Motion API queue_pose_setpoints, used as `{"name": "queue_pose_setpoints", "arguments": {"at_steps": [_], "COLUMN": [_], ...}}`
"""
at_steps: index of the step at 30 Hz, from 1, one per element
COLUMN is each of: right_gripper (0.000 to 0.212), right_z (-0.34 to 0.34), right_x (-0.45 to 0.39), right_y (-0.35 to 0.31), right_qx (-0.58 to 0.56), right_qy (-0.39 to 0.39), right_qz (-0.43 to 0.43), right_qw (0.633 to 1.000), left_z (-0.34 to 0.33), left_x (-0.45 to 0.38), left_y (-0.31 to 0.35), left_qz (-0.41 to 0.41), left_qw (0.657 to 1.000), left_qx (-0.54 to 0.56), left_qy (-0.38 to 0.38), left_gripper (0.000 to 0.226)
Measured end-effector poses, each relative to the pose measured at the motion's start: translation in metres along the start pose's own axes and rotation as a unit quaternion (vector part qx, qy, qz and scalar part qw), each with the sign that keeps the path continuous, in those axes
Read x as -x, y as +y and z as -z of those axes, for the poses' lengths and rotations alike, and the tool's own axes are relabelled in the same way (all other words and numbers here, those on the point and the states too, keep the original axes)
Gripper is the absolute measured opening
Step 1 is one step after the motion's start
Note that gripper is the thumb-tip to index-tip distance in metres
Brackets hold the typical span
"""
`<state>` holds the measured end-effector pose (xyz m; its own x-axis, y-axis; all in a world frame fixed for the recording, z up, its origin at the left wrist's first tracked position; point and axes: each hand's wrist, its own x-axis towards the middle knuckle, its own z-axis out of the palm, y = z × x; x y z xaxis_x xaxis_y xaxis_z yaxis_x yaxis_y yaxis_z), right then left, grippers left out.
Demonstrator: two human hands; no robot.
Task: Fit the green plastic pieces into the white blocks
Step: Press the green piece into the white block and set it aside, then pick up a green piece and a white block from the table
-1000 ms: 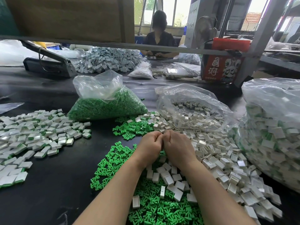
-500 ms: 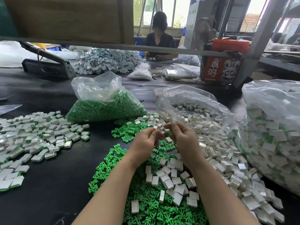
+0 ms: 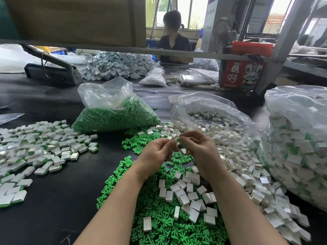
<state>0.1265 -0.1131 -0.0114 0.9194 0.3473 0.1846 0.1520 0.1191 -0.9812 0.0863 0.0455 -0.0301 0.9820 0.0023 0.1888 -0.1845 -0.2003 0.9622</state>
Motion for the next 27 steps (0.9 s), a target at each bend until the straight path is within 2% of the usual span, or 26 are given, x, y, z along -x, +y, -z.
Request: {"name": "queue_pose_setpoints", "arguments": {"at_steps": [6,12,14,15,17,20,24,27], "right_gripper": [0.016,0.016,0.021,0.022,0.019,0.017,0.017,0.020], "right_z": [0.002,0.002,0.008,0.011,0.012,-0.012,-0.056,-0.068], "right_x": [0.000,0.001,0.003,0.005,0.010,0.021,0.035,0.043], "right_y": [-0.007,-0.012,-0.020,-0.027,-0.041,-0.062,-0.071,-0.069], "right_qx": [0.043,0.030,0.019,0.032,0.109,0.243,0.400,0.438], "right_qy": [-0.054,-0.096,-0.131,-0.179,-0.318,-0.490,-0.569,-0.591], "right_qz": [-0.019,-0.085,-0.114,-0.126,-0.134,-0.119,-0.080,-0.093], "right_qw": [0.997,0.991,0.985,0.975,0.932,0.829,0.714,0.671], "left_z": [0.010,0.014,0.017,0.019,0.022,0.025,0.026,0.026], "left_x": [0.001,0.003,0.005,0.005,0.005,0.004,0.003,0.003], "left_y": [0.000,0.001,0.003,0.004,0.003,0.001,0.000,-0.002], "left_qz": [-0.009,-0.003,-0.007,-0.008,-0.009,-0.012,-0.011,-0.007], "left_qw": [1.000,0.998,0.999,1.000,0.995,0.986,0.985,0.985], "left_qx": [-0.005,-0.014,0.008,0.029,0.074,0.098,0.095,0.097], "left_qy": [-0.025,-0.066,-0.040,-0.008,0.064,0.133,0.145,0.140], "left_gripper": [0.031,0.035,0.047,0.054,0.062,0.063,0.060,0.059]}}
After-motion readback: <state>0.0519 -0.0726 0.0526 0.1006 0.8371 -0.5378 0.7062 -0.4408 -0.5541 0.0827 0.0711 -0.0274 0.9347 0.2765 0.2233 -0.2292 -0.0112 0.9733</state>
